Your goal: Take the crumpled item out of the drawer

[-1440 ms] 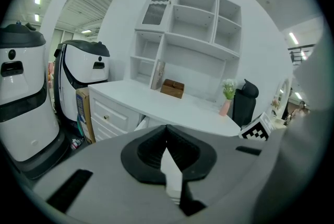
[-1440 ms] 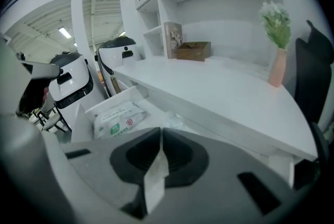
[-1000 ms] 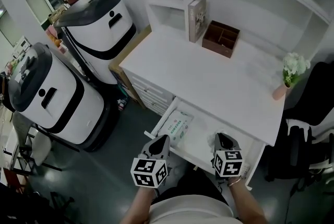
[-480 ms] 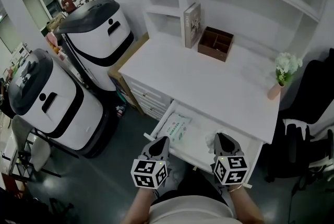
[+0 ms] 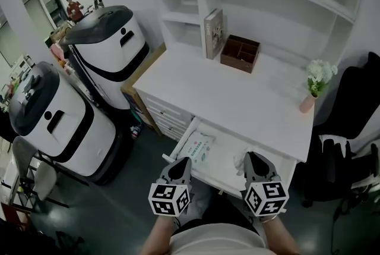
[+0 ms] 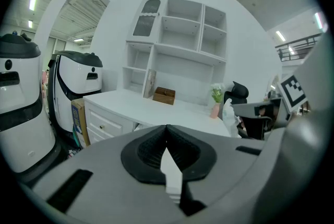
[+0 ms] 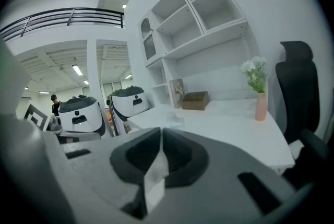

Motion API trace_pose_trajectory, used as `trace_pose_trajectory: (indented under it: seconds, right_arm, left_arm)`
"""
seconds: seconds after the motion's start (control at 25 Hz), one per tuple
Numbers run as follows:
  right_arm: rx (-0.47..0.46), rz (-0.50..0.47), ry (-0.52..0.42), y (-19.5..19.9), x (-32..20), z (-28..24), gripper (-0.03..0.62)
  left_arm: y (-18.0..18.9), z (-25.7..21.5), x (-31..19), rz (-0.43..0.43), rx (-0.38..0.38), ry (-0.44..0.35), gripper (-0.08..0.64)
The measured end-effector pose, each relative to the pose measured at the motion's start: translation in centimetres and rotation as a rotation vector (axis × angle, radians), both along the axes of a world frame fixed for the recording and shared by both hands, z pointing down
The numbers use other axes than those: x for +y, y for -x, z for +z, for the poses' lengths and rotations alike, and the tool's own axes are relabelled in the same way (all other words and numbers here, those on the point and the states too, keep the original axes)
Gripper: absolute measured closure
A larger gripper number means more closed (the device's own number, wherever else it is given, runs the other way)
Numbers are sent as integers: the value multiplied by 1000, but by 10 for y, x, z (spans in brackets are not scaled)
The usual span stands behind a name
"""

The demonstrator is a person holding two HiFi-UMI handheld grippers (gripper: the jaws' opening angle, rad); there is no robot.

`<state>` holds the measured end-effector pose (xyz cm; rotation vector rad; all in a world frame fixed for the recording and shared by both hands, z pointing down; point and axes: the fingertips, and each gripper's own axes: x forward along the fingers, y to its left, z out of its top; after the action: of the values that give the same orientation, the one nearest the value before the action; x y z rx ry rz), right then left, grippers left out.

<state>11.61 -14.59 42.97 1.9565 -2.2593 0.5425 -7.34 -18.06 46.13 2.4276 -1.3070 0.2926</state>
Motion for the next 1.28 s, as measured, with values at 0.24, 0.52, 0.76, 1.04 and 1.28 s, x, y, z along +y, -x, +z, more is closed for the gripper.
trace_pose_trajectory:
  seconds: [0.24,0.52,0.76,1.04,1.28]
  right_arm:
    - [-5,1,-41,0,8,-17,571]
    - [-38,-1,-67,0,13,-27,572]
    - [-44,-2,-82,0,16,-33,574]
    - [-45,1,-80,1,19,-32,574]
    - [-55,6,-74,3,19,-32,574]
  left_arm:
    - [-1,-2,3,-4,-1,-8,566]
    - [0,-7,5,-9,-2,-24,566]
    - [2,-10,6,-10,-9,-32,566]
    - [5,-11,6,-13,-8,-41,566]
    - [7,-11,7,-12,-6,-38,566]
